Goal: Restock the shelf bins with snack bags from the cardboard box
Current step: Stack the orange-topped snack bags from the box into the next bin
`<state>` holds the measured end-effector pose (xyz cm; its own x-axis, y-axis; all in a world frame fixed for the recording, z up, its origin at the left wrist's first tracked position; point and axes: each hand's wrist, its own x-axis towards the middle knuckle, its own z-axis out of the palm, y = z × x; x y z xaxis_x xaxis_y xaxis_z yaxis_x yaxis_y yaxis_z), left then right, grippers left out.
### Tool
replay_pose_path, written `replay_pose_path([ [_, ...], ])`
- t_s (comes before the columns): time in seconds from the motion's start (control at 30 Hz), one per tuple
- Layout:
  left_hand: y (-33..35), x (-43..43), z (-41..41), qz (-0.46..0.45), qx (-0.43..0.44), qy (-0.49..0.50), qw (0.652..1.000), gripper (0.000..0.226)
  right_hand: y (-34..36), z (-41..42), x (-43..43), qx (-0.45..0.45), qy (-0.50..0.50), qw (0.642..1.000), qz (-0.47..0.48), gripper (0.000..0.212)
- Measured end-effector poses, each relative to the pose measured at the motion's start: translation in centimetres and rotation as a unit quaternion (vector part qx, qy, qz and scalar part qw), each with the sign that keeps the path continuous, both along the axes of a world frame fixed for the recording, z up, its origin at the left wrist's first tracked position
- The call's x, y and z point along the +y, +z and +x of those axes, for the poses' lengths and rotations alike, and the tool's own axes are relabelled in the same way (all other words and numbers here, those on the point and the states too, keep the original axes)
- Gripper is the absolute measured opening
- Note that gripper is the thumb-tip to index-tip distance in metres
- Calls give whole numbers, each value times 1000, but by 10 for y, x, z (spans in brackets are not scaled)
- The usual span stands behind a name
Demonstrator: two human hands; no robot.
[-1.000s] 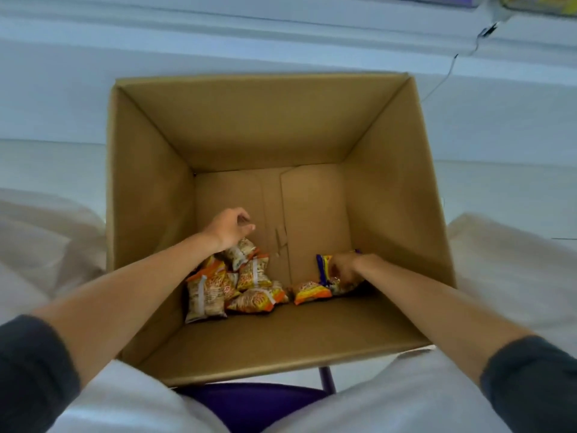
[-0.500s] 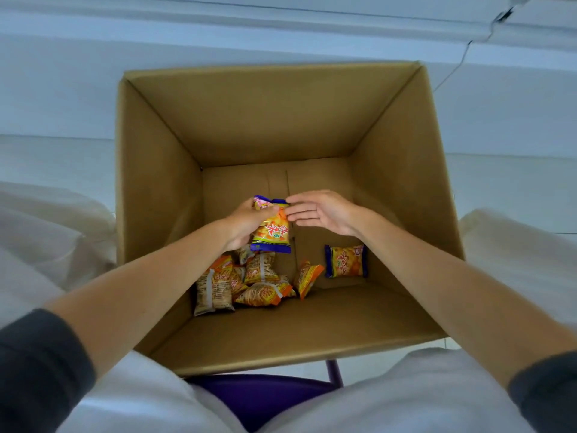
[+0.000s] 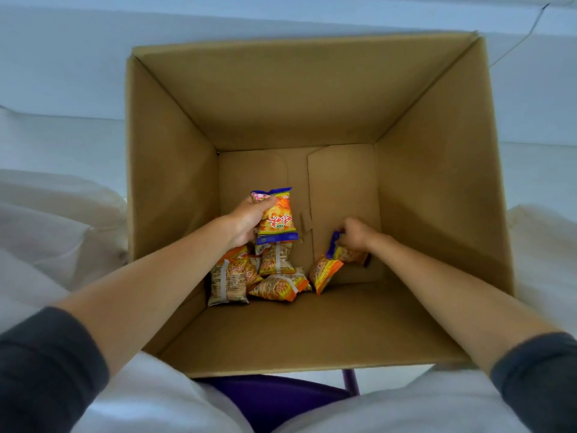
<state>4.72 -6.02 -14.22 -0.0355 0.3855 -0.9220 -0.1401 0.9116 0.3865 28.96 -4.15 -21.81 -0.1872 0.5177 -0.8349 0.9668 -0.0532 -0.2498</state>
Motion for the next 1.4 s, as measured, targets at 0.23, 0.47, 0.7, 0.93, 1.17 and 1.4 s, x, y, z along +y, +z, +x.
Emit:
replay_pose_path([
  [0.23, 8, 6, -2, 5, 45, -30, 999, 23, 79, -41, 57, 321, -368, 870, -63, 13],
  [0.47, 51, 23, 8, 23, -166, -26, 986, 62, 119, -66, 59, 413, -417, 810, -16, 26],
  [0.7, 110, 48, 17, 107, -115, -70, 985, 18, 193, -42, 73, 433, -331, 838, -36, 77],
  [0.93, 184, 80, 0, 175, -78, -191, 963, 7, 294, -19, 92, 401, -138, 897, 125, 36],
  [1.17, 265, 99, -6, 135, -150, -234, 951, 79, 368, -26, 95, 377, -19, 911, 167, 41],
  [1.4, 302, 99, 13, 268, -138, -158, 940, 66, 386, -16, 95, 455, -108, 867, 173, 38],
])
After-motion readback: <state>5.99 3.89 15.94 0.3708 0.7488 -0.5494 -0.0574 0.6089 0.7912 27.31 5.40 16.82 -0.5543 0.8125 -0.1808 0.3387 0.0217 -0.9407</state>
